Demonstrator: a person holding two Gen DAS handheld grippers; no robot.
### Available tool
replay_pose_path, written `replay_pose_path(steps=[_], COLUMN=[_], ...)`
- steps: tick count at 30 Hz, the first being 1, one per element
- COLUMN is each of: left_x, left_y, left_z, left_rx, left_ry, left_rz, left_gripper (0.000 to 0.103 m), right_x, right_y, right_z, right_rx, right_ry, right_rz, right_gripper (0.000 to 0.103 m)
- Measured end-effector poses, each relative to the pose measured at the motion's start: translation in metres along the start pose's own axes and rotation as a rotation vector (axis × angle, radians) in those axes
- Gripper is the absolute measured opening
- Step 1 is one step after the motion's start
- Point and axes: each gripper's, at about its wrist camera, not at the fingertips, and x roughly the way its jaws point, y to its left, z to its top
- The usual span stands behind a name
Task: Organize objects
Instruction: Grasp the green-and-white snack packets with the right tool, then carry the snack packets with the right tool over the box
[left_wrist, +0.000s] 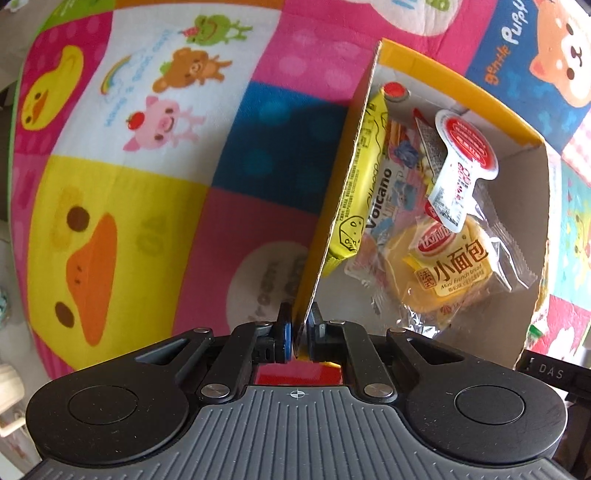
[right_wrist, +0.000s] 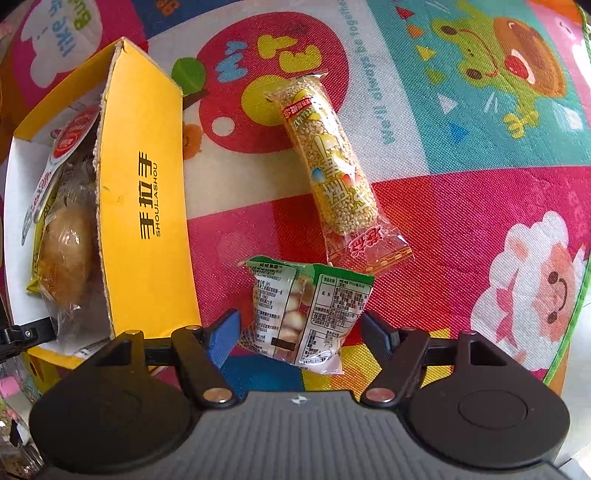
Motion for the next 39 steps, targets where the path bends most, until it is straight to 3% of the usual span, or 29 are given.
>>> replay_pose_path(steps=[2,9,16,18,22,28,39], left_x=[0.002,0.001,0.001,0.000,0.000,-0.003,-0.011], left_y=[-0.002,-0.017,-0.017,-0.015,-0.004,0.009,0.017], left_z=[-0.001,0.004,0.017,0.014,0.016,0.017,0.004], left_rx=[0.010,0.081,0.094,0.104,0.126,0.171,0.189], left_ry=[0.005,0.003,0.006,0.011,0.021,0.025,-0.002], left_rz=[-0.001,-0.069,-0.140,-0.165,-0.209,-0.240,-0.264], left_gripper=[0.010,0.009,0.009,0.010,0.010,0.010,0.012], right_x=[-0.004,-0.036,-0.110,-0.134,-0.175,-0.211,-0.235], right_y=[-0.006,-0.037,-0.051,-0.041,-0.006,0.034,0.095], right_z=[-0.001,-0.022,-0.059,-0.064,-0.083,-0.101,-0.127], right_rx=[0.006,0.085,0.097,0.041,-0.088,-0.109,-0.203], right_ry=[0.008,0.000,-0.069,-0.084,-0.150,-0.230,-0.222], right_rz=[0.005,-0.009,0.037,0.073,0.063,0.071,0.080], right_gripper=[0.054,0.053,0.053,0.053,0.053,0.053,0.053])
